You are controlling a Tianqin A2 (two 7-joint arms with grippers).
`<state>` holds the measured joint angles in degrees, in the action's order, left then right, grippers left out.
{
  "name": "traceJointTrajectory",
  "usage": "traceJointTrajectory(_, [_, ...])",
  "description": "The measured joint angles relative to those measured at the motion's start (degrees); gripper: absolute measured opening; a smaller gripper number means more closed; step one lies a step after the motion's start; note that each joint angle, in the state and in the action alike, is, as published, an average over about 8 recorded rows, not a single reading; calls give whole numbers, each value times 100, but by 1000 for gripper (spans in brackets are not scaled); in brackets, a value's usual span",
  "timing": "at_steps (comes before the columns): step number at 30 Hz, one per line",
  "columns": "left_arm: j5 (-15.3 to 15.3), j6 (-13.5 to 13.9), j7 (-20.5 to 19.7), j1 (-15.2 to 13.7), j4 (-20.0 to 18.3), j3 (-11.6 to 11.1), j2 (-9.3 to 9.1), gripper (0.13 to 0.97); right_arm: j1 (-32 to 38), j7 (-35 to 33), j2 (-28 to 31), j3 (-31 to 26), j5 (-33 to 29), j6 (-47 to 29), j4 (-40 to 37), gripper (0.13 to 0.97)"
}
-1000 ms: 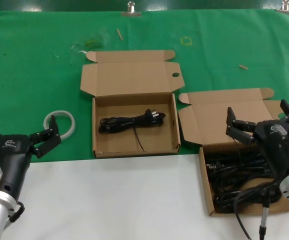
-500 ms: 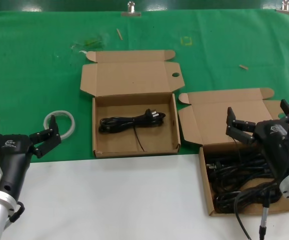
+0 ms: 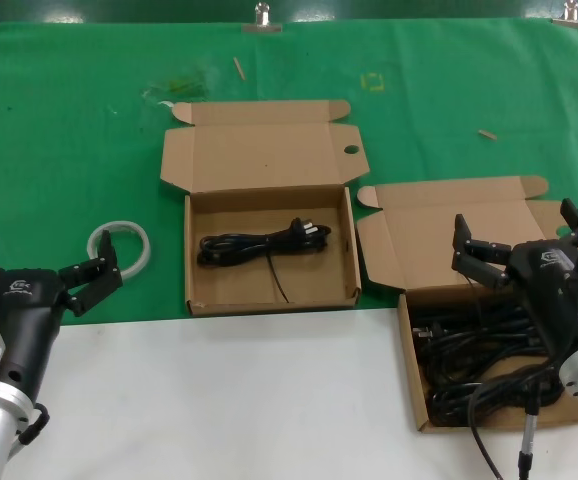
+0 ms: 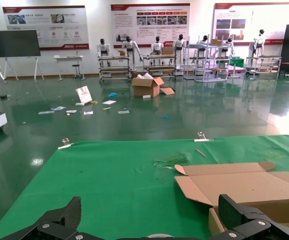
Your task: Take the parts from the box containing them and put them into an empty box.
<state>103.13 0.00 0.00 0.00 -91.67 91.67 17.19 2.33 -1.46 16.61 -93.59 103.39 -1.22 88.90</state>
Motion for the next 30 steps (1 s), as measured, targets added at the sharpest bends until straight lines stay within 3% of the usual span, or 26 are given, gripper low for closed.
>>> traceJointTrajectory(30, [0,0,0,0,0,0,0,966,0,0,0,0,0,0,0,966])
